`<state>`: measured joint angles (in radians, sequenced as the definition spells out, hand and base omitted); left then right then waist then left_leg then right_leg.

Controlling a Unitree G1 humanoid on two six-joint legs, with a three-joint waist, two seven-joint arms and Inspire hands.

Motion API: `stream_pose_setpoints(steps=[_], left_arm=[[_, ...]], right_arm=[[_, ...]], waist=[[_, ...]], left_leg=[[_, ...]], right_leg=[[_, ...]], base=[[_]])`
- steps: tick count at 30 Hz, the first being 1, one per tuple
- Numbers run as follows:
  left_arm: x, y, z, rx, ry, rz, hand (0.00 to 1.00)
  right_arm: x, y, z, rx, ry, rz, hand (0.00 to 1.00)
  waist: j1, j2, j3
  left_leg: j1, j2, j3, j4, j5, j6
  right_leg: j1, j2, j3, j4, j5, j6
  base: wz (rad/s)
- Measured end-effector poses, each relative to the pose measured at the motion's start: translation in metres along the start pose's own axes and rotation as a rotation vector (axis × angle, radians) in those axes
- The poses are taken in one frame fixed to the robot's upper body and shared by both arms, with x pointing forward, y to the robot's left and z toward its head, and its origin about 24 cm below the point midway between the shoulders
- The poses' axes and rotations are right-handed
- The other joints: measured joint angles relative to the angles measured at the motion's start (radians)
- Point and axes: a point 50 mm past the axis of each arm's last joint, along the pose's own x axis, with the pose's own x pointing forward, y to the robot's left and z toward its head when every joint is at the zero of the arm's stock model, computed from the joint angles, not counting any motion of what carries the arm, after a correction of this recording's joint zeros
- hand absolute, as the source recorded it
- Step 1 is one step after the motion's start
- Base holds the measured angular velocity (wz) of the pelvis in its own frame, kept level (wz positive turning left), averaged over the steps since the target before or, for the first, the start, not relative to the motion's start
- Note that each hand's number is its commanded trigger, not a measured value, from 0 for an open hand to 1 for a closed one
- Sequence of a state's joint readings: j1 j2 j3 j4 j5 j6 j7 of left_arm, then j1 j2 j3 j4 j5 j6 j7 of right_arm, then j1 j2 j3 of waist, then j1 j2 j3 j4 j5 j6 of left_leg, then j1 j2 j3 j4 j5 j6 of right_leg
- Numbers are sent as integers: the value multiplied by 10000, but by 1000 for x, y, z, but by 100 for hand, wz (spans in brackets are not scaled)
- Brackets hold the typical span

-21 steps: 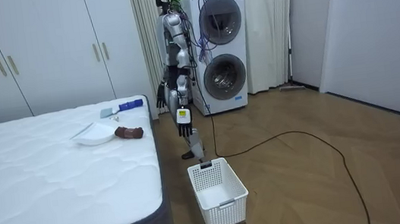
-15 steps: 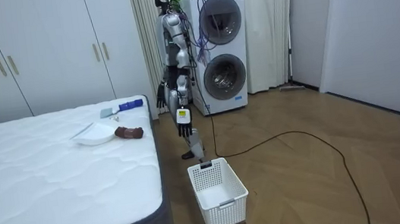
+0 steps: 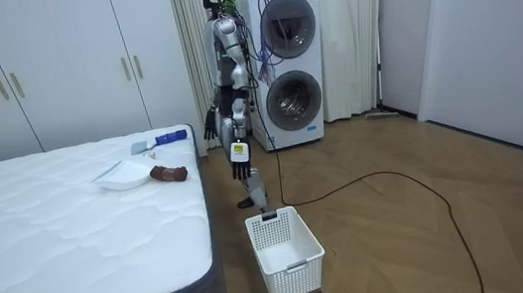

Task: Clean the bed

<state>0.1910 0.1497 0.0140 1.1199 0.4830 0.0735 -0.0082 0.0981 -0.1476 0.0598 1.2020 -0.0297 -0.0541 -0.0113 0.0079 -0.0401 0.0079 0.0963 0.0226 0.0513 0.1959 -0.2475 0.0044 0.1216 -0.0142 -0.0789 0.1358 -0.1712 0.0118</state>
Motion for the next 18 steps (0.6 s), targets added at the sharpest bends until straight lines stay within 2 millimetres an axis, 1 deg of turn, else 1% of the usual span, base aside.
stream_pose_setpoints(steps=[4,7,10,12,13,14,15,16,18], left_arm=[[0,2,2,-113,-186,376,0],[0,8,11,-405,-653,876,0],[-2,22,30,-841,-1683,1784,0],[-4,33,50,-1008,-2542,2511,0],[-6,35,54,-1034,-2764,2678,0],[-9,41,64,-1075,-3261,3040,0],[-13,46,73,-1143,-3767,3397,0],[-14,48,78,-1173,-4006,3565,0],[-20,58,96,-1238,-4798,4094,0]], right_arm=[[0,0,1,84,-97,-2,0],[0,-1,0,203,-134,-17,0],[0,-3,1,-15,-268,29,0],[0,-4,3,-195,-352,70,0],[0,-4,4,-224,-372,72,0],[0,-4,4,-241,-411,64,0],[0,-4,4,-262,-468,47,0],[0,-4,4,-289,-499,36,0],[0,-5,6,-536,-598,42,0]], waist=[[-1,47,-10],[3,105,-13],[-21,204,-30],[-46,266,-38],[-55,268,-44],[-61,269,-50],[-58,225,-75],[-58,244,-69],[-60,254,-82]], left_leg=[[-13,2,-14,28,0,0],[-51,2,-64,74,0,0],[-51,-4,-113,55,1,0],[-62,-5,-114,34,4,-1],[-62,-5,-114,33,4,-1],[-62,-5,-112,23,5,-4],[-61,-5,-98,21,6,-4],[-62,-5,-97,19,6,-3],[-56,-9,-95,1,7,-1]], right_leg=[[-8,-3,-45,29,5,-7],[-23,-5,-92,53,8,-11],[-11,-7,-143,57,8,-11],[-15,-9,-166,46,8,-10],[-14,-8,-166,39,8,-11],[-14,-4,-144,31,8,-11],[-19,-3,-124,23,8,-11],[-21,-4,-123,24,8,-11],[-50,-7,-98,34,8,-11]], base=[[1],[5],[4],[0],[0],[0],[-3],[0],[0]])
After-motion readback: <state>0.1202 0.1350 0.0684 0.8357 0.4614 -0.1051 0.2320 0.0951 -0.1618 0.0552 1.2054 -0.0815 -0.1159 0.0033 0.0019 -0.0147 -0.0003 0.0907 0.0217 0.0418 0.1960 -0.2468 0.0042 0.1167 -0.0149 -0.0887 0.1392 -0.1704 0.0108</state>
